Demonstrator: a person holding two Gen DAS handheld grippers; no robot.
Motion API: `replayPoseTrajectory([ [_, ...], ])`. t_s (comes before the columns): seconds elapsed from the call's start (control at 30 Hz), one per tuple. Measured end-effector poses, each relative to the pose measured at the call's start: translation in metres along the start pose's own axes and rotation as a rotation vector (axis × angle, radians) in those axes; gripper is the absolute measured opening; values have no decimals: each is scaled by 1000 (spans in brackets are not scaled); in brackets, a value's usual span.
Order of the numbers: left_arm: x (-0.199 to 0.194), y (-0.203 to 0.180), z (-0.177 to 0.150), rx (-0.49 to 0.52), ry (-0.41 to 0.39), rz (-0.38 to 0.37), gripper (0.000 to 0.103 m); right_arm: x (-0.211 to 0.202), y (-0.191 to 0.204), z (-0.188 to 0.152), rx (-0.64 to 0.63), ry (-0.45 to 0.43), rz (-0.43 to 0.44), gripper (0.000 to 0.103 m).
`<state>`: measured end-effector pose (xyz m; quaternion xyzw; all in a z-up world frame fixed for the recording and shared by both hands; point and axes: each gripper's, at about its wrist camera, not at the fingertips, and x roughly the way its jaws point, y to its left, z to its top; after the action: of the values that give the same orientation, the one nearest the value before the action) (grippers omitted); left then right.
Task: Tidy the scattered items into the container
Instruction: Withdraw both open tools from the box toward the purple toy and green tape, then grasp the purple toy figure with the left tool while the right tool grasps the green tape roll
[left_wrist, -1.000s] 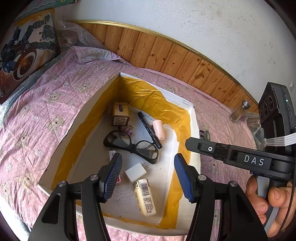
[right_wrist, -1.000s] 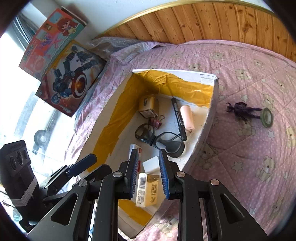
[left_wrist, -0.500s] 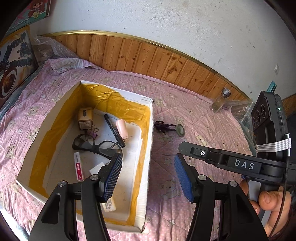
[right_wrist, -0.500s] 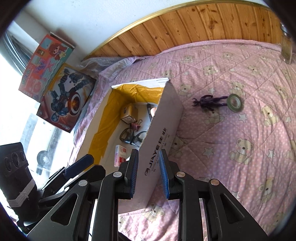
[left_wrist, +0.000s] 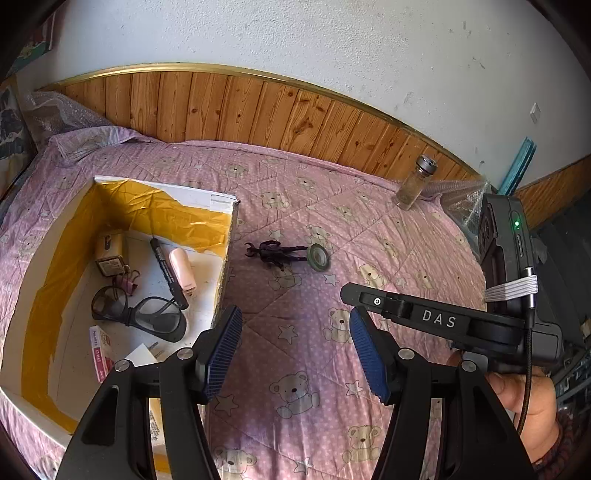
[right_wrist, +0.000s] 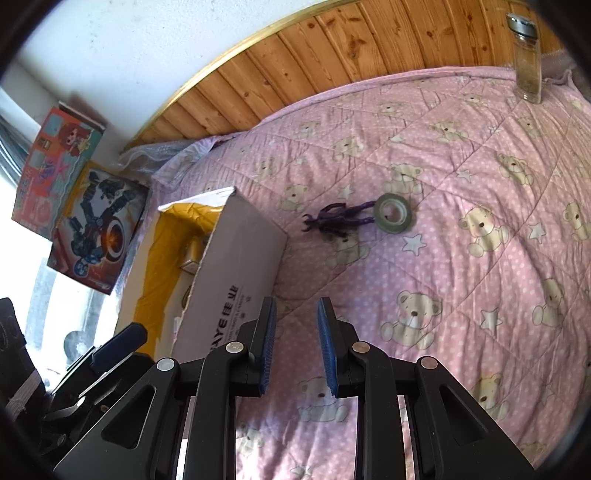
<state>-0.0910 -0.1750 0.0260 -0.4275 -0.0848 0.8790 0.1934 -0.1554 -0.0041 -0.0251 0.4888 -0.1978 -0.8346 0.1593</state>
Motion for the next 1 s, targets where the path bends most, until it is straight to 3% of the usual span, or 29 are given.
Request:
replayPoseTrajectory([
  [0.3,48,-10,21,-4,45,-7,62,45,-40,39,18,7,-65,26],
  [0.57,91,-8,46,-21,67,9,64,100,-70,64,39,36,-127,45],
  [0.73,114,-7,61,-31,76,19,64,126,-79,75,-1,44,-169,48],
  [0.87,136,-10,70,-20,96,37,65,129,-84,78,-73,27,-199,44],
  [1.0,165,-16,75,8,131,66,68,113,-93,75,-81,-1,-163,38],
])
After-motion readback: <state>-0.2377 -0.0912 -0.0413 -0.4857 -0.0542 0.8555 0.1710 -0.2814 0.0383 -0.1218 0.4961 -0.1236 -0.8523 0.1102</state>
